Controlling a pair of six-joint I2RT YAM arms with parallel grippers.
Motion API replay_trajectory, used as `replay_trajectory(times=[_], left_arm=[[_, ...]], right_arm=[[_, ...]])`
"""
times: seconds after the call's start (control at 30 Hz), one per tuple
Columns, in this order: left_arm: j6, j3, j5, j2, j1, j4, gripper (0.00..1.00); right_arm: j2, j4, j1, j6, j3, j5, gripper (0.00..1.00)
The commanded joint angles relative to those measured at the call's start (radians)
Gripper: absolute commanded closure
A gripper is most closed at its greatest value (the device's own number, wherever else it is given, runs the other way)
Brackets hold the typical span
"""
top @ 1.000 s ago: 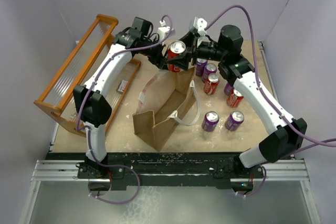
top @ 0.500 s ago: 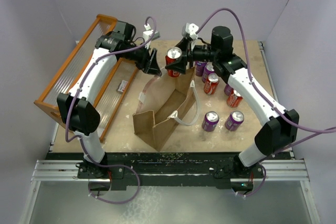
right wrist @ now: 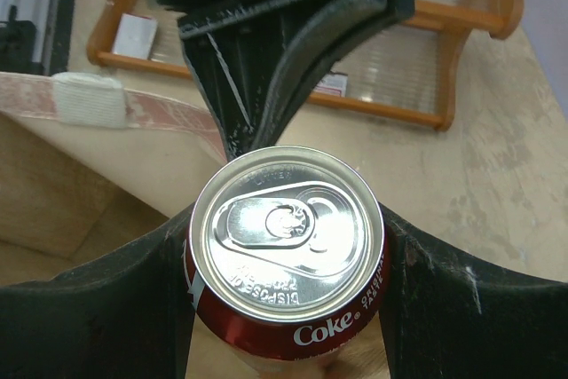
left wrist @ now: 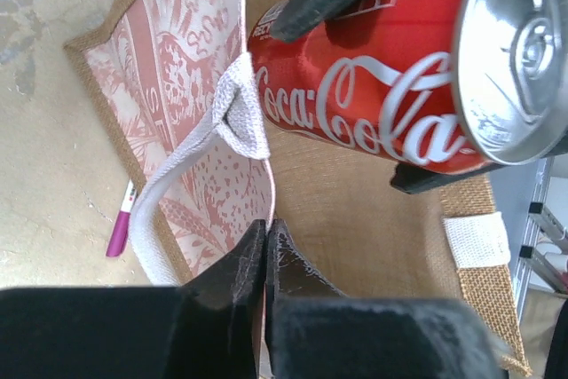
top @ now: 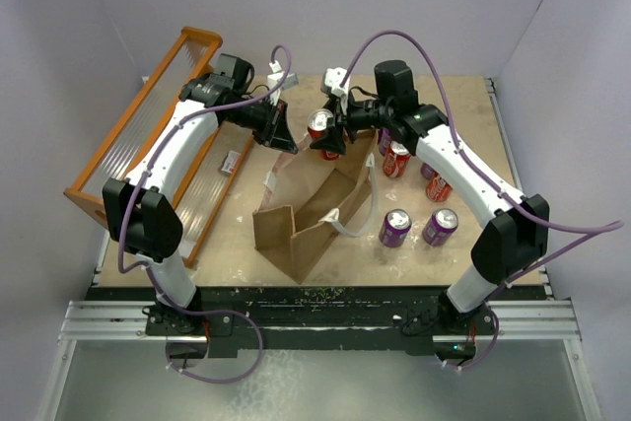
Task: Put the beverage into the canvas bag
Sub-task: Adjust the canvas bag at the center of the board, then place the drink in the canvas bag.
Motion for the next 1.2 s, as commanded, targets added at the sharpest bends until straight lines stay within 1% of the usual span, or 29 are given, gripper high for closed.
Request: replay_trajectory(times=[0.0,0.13,0.27,0.47,0.6,0.73,0.8,0.83,0.97,1.17], left_arm=[[-0.013,0.021,0.022,-0.039,0.005,0.029,1.0],[-0.054,0.015,0.037,-0.042,0.013,0.069,1.0],[-0.101,0.017,0.052,-0.03,0.017,0.099,1.0],[-0.133,0.037,0.046,-0.002,0.017,0.109,1.0],[-0.126,0.026,0.058,-0.006,0.018,0.102,1.0],[-0.109,0.014,0.082,-0.016,0.017,0.088,1.0],[-0.091,0.012,0.091,-0.018,0.018,0.071,1.0],[-0.079,0.014,0.09,-0.021,0.019,0.061,1.0],[-0.018,0.007,0.076,-0.031,0.018,0.008,1.0],[0.05,-0.011,0.009,-0.06,0.019,-0.038,1.0]], right_arm=[[-0.052,0.099,0.007,0.002,0.063,-0.004,1.0],[-0.043,0.086,0.058,0.023,0.125,-0.055,1.0],[-0.054,0.077,0.077,0.021,0.085,-0.075,1.0],[-0.066,0.004,0.077,-0.128,-0.008,-0.08,1.0],[-0.048,-0.032,0.077,-0.176,-0.058,-0.051,1.0],[-0.043,0.034,0.071,-0.176,-0.108,0.075,1.0],[-0.042,0.134,0.058,-0.128,-0.141,0.167,1.0],[-0.037,0.15,0.046,-0.121,-0.147,0.195,1.0],[-0.014,0.207,-0.007,-0.063,-0.148,0.336,1.0],[-0.05,0.329,-0.044,-0.028,-0.21,0.539,1.0]])
